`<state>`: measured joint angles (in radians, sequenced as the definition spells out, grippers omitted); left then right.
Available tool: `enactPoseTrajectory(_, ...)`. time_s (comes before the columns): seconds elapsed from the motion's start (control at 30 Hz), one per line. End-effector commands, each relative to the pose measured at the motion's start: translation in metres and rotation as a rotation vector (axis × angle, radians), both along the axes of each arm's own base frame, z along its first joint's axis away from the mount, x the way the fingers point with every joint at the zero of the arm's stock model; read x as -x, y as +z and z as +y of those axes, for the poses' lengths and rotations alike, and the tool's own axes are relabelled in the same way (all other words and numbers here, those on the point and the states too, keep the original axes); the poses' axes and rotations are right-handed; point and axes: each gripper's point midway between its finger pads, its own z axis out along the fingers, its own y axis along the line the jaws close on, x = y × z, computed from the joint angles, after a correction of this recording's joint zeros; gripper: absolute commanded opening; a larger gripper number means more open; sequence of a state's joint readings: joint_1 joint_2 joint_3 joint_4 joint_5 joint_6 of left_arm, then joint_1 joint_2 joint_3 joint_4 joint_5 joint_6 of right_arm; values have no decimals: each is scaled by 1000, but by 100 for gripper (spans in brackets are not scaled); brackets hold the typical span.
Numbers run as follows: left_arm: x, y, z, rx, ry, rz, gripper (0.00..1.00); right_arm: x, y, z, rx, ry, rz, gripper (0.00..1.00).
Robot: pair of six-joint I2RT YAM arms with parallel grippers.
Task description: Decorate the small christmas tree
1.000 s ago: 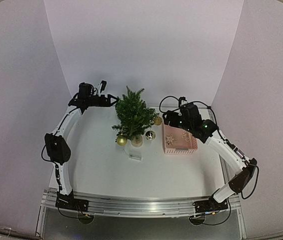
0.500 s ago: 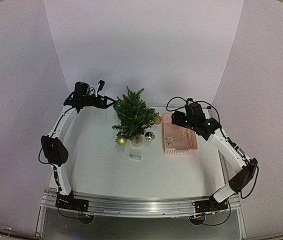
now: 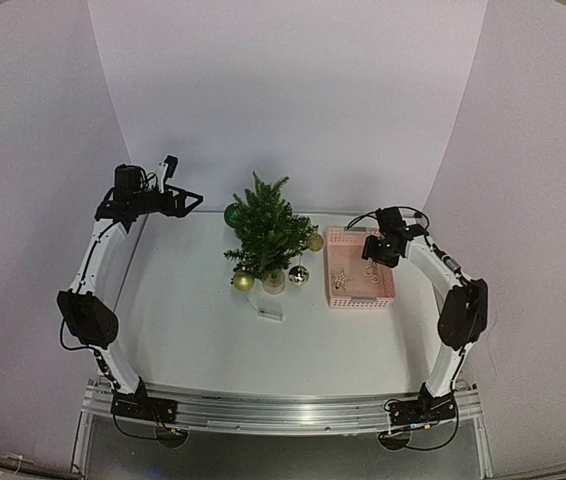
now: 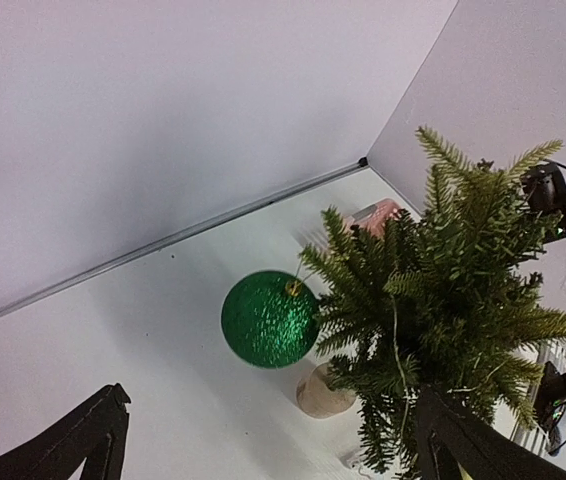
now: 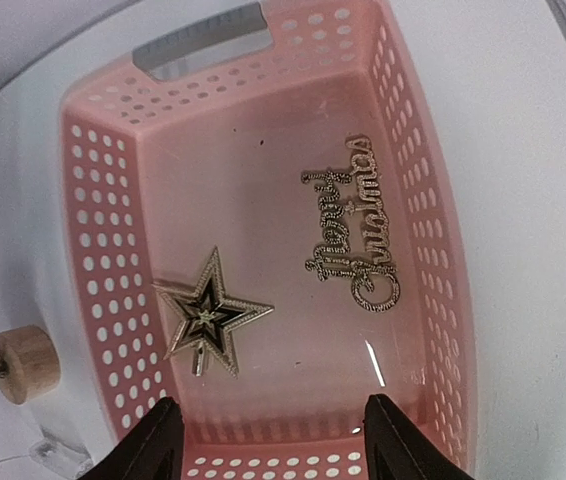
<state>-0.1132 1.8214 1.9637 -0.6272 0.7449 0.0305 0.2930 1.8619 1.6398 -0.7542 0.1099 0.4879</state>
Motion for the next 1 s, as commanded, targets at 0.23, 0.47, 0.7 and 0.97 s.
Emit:
enactPoseTrajectory(0.23,0,-52,29,-74,101,54,100,-20,-72,-3,157,94,253,44)
enactPoseTrajectory(0.47,-7,-73,30,-71,105,98,100,-39,-106,-6,167,89,320,39)
enactPoseTrajectory(0.7,-14,-83,37,-62,117,113,100,-51,-130,-15,137,52,353,39)
enactPoseTrajectory(0.97,-17,-86,44,-59,131,114,100,-43,-146,-15,130,50,402,40)
